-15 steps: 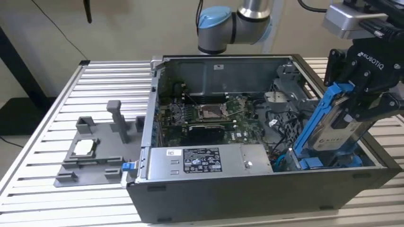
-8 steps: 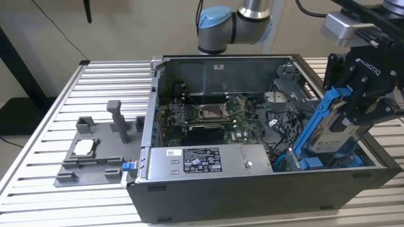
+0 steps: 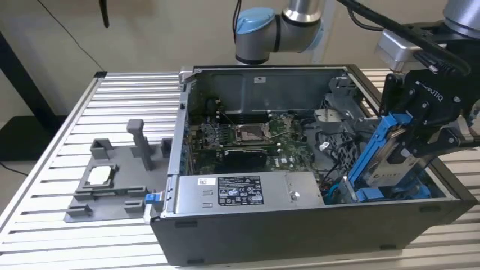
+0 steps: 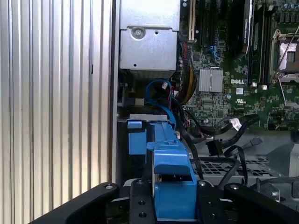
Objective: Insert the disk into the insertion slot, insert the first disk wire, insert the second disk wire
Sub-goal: 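Insert the disk into the insertion slot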
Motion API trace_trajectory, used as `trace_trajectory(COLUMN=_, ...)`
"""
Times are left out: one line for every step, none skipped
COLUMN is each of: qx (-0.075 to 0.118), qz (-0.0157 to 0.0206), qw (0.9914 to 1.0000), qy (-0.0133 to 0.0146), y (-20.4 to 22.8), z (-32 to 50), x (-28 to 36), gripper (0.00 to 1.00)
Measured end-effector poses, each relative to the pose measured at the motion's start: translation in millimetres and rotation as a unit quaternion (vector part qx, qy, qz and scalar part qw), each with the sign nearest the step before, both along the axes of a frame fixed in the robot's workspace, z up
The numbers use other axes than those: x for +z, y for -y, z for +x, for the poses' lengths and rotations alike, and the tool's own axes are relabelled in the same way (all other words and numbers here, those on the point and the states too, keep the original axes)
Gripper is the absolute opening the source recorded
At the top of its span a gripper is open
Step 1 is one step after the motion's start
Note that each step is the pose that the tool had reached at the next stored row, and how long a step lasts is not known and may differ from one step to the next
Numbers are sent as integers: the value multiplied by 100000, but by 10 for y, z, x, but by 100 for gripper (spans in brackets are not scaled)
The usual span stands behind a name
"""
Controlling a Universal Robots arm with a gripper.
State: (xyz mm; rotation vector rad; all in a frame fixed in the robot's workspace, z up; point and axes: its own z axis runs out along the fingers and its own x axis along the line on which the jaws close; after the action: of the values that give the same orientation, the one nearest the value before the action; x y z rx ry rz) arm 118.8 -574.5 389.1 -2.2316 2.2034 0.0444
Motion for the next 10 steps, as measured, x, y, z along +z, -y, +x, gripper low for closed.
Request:
trace_trajectory(qx=-17, qz=6, qw=100000, qy=0, y=0, z=0, x=-18, gripper=32)
trace_trajectory(qx=-21, qz=4, qw=100000, qy=2, y=0, z=0, x=-34, gripper=32)
trace_trajectory(qx=-23, qz=9, qw=100000, qy=2, y=0, z=0, x=-35, gripper=32)
trace_trajectory(qx=-21, qz=-2, qw=100000, qy=3, y=0, z=0, x=-36, gripper=32)
trace_trajectory(qx=-22, qz=-8, qw=100000, qy=3, y=0, z=0, x=-36, gripper=32)
trace_trajectory(qx=-22, qz=-1, qw=100000, qy=6, y=0, z=0, x=-38, gripper=32)
trace_trajectory(qx=-22, qz=-3, qw=100000, qy=8, y=0, z=0, x=-39, gripper=32)
trace_trajectory(qx=-21, qz=6, qw=100000, qy=1, y=1, z=0, x=-41, gripper=34)
trace_trajectory(qx=-21, qz=2, qw=100000, qy=1, y=0, z=0, x=-42, gripper=40)
trace_trajectory(qx=-23, qz=6, qw=100000, qy=0, y=0, z=0, x=-43, gripper=40)
